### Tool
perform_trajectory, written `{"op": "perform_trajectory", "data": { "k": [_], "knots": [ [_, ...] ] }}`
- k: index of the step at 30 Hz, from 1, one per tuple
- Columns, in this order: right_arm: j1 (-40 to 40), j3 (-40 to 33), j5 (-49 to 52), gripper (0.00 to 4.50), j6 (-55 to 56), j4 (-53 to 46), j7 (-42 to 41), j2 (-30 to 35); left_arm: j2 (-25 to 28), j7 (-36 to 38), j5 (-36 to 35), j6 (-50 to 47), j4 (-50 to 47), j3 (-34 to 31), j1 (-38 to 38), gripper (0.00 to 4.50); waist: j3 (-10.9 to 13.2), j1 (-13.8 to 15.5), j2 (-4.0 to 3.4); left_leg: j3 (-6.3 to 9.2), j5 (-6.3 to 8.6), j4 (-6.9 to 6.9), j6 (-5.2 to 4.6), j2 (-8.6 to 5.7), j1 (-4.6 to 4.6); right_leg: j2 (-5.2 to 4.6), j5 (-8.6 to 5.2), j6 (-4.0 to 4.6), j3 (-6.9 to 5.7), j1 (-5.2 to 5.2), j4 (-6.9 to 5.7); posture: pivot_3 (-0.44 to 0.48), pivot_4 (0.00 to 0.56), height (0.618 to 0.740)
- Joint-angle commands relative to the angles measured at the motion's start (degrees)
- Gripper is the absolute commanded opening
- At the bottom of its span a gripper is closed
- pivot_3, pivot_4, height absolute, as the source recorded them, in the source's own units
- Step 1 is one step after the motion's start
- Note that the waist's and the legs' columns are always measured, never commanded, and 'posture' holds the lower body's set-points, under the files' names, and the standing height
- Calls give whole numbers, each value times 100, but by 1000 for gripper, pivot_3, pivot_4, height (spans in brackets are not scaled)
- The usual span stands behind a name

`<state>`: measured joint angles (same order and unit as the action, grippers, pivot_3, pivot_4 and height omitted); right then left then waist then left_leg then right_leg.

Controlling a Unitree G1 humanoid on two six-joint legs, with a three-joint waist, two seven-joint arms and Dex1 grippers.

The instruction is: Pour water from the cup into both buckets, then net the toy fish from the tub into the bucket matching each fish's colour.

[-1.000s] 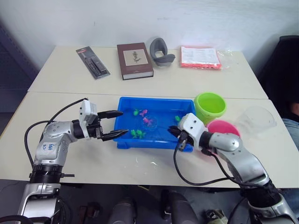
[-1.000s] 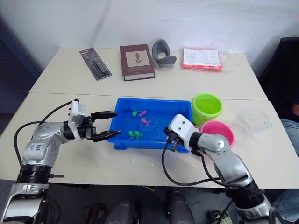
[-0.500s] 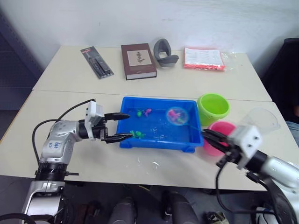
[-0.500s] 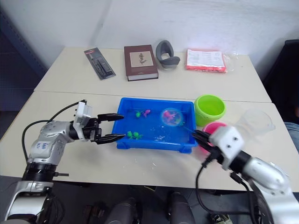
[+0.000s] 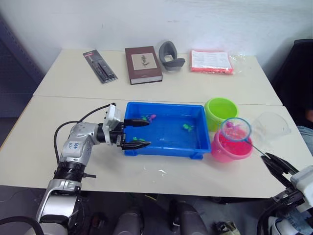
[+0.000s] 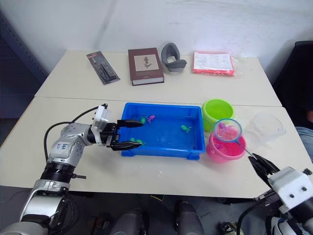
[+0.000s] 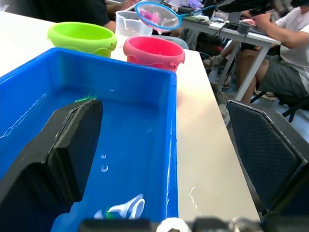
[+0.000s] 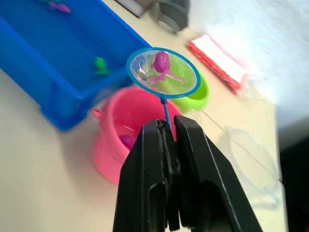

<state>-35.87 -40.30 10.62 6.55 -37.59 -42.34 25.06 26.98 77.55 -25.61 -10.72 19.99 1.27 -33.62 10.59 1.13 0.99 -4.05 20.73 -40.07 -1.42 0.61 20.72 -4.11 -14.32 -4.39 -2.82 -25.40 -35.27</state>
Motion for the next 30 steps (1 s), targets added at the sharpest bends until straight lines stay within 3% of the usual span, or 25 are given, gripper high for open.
{"op": "perform_trajectory", "data": {
  "k": [1, 4, 8, 12, 18, 25, 28, 30],
  "knots": [
    [-69, -2, -839, 0, 1208, 424, 238, 17, -52, 36, 19, 38, -49, 27, -154, 4436, 0, 4, 0, 0, 4, 0, -8, 0, -2, 0, 0, 1, 0, 1, 1, 0, 150, 740],
    [34, -274, -2810, 0, 2742, 1005, 1099, 371, -102, -3, 24, 7, -65, 33, -184, 4436, 0, -2, 0, -5, 13, 0, -22, -2, -10, -2, 0, 1, 7, 5, -2, 0, 150, 740],
    [110, -798, -5524, 0, 4061, 1498, 3309, 633, -275, -171, -28, -91, -173, 26, -180, 4436, 0, 5, 0, -15, -2, 1, 4, -8, -17, -5, -1, 1, 21, 5, -7, 0, 150, 740],
    [69, -703, -6635, 0, 4359, 1877, 4653, 832, -437, -329, -41, -103, -265, 11, -163, 4436, 0, 5, 1, -14, -9, 3, 17, -5, -18, -3, -5, 7, 60, 5, -9, 0, 150, 740],
    [-6, -255, -6883, 0, 4324, 2082, 5017, 1172, -527, -426, -8, -52, -253, 8, -172, 4436, 0, -50, 1, -22, -8, 7, 15, -3, -35, 1, -6, 10, 75, 15, -11, 0, 150, 740],
    [-99, -395, -6482, 0, 3722, 1875, 5021, 1041, -605, -450, 4, -20, -211, 13, -149, 4436, 0, -120, 1, -21, -5, 7, 9, 0, -36, 9, -7, 11, 80, 17, -11, 0, 150, 740],
    [-189, 63, -6293, 0, 4000, 1666, 4849, 1190, -627, -440, 22, -34, -282, 70, -87, 4436, 0, -121, 1, -22, -4, 7, 7, 0, -38, 8, -6, 10, 83, 19, -11, 0, 150, 740],
    [-259, -45, -6264, 0, 3835, 1652, 4850, 1124, -630, -515, 49, 0, -282, 43, -95, 4436, 0, -123, 1, -21, -1, 8, 2, 3, -42, 13, -6, 10, 82, 25, -10, 0, 150, 740]
  ]
}}
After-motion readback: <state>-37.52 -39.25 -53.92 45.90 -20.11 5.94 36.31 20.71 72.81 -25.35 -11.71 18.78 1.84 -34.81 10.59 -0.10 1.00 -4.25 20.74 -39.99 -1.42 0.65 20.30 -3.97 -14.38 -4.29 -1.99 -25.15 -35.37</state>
